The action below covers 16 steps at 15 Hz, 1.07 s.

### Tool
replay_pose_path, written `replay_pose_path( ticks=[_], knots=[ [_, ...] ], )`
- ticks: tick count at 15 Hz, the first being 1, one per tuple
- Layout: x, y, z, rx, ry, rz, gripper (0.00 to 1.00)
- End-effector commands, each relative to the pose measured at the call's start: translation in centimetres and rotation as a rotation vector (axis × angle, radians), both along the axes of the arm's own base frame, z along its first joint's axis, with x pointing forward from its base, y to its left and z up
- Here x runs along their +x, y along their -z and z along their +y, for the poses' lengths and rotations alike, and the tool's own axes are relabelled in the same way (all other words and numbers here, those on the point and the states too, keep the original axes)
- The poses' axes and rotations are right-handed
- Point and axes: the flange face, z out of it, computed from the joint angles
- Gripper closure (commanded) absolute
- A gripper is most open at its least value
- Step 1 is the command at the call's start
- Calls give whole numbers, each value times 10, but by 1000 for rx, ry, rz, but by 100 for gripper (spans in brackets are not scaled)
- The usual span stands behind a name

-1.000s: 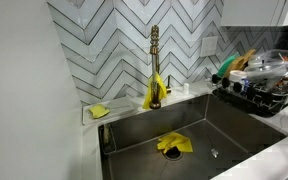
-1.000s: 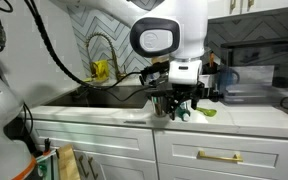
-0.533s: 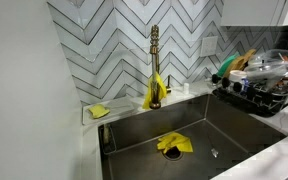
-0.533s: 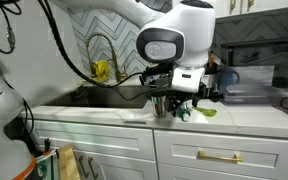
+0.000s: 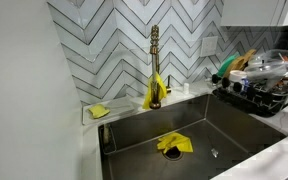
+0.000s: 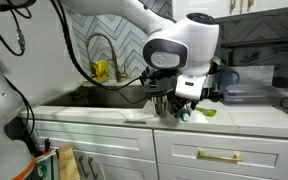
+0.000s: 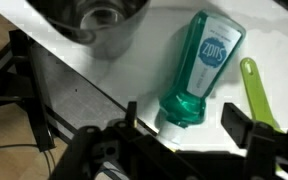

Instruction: Put the bottle upright on the cupboard

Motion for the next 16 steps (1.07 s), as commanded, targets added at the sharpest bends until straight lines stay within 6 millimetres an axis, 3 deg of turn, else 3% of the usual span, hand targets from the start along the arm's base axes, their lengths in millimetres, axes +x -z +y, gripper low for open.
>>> replay_pose_path(
  ticks=[1, 3, 6, 10, 11, 13, 14, 16],
  knots=[
    [9, 9, -2, 29, -3, -12, 34],
    [12, 11, -2, 39, 2, -16, 38],
    [14, 13, -4, 42, 9, -19, 34],
    [16, 16, -5, 38, 11, -10, 42],
    [16, 16, -5, 39, 11, -11, 58],
    [16, 16, -6, 38, 12, -9, 74],
    [16, 15, -7, 36, 14, -9, 79],
    [16, 15, -10, 33, 21, -7, 79]
  ],
)
